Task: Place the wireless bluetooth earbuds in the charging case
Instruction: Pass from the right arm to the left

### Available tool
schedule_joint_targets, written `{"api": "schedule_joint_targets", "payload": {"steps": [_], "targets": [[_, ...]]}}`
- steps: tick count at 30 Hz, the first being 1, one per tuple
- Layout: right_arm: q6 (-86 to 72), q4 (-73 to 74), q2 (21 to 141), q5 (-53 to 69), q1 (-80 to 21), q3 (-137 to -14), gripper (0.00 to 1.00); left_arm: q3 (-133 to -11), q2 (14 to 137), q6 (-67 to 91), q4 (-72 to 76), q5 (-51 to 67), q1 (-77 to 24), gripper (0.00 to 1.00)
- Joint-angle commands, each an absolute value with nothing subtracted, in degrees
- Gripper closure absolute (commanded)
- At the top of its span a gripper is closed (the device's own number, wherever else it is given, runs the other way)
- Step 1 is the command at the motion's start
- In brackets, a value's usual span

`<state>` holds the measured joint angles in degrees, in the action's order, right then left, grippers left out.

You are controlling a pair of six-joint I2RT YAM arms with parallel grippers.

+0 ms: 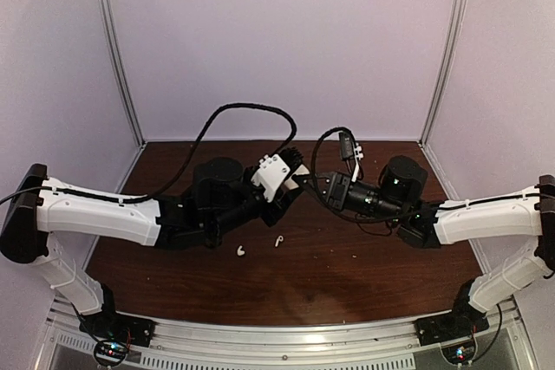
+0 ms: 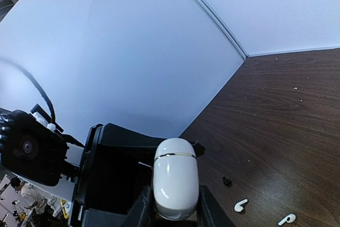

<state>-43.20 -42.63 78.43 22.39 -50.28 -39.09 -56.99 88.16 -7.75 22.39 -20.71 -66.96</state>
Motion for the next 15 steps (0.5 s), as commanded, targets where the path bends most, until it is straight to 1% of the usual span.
{"api": "schedule_joint_targets", "payload": {"steps": [1,2,5,8,11,15], "targets": [[-43.07,-42.24,76.90,25.39,-50.82,-38.03,0.61,-55.83,85.51,-12.15,23.59,-18.76,-67.15,0.60],[-43.00,-41.59,76.50,25.71,-50.80,-38.02,0.56,-55.09,84.92,-13.31,23.22,-18.09,-67.13,0.61],[-41.75,-38.18,75.06,27.38,-50.48,-38.35,0.51,-53.61,82.87,-15.97,21.32,-17.05,-67.14,0.64],[-40.47,-34.39,73.53,29.87,-50.20,-37.94,0.50,-53.08,80.97,-18.79,17.18,-14.81,-67.15,0.65],[-39.21,-32.17,72.38,33.48,-50.27,-37.00,0.50,-51.87,78.82,-21.35,13.91,-10.20,-67.15,0.68],[-36.84,-27.63,72.20,38.46,-50.26,-38.25,0.50,-50.96,76.91,-23.78,11.21,-4.18,-67.13,0.68]]}}
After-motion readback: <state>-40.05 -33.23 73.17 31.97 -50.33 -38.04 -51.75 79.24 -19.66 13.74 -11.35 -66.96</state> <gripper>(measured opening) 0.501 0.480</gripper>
